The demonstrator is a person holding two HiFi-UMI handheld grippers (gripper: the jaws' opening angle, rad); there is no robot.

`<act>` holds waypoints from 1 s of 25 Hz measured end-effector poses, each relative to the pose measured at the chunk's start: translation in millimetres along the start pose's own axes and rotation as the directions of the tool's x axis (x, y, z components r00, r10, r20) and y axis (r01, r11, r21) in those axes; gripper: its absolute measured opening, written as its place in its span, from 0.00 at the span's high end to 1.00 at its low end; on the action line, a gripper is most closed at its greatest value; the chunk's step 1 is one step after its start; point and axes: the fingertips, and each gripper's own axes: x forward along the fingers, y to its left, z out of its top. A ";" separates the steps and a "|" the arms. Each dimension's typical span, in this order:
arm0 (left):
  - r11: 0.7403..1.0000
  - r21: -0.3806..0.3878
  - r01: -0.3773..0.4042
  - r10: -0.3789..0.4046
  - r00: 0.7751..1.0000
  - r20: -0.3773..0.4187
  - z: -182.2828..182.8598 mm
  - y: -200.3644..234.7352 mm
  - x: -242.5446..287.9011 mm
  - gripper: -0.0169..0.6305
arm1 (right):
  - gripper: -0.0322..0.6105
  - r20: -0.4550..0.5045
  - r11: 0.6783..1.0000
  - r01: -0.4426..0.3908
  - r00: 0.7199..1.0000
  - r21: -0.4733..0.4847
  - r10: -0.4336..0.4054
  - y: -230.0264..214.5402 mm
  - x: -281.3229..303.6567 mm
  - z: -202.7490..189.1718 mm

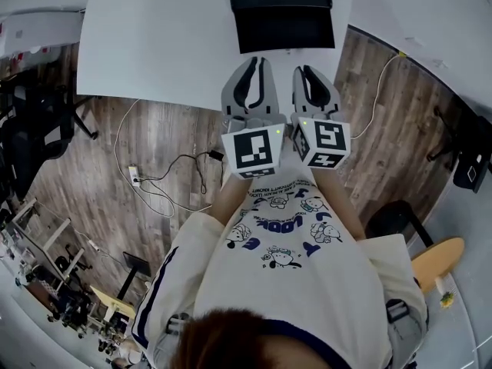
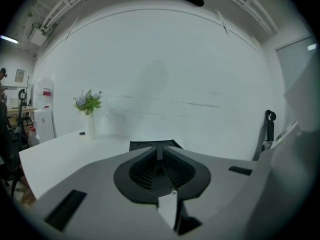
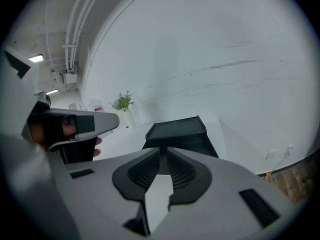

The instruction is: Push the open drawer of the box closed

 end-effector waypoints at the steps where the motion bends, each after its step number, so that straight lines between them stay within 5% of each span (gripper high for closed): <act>1: 1.000 0.001 0.000 0.000 1.000 -0.005 -1.4 1.5 1.4 0.91 | 0.88 -0.003 1.000 0.002 1.000 0.006 -0.002 -0.2 2.2 -0.8; 20: 0.999 0.007 0.037 -0.036 0.994 -0.107 -40.8 25.3 43.6 0.91 | 0.88 -0.105 0.998 0.059 0.993 0.027 -0.056 -17.1 46.3 -33.2; 25: 0.999 0.011 0.045 -0.044 0.992 -0.114 -46.2 31.3 51.0 0.91 | 0.78 -0.144 0.997 0.064 0.988 0.035 -0.058 -16.9 56.4 -45.3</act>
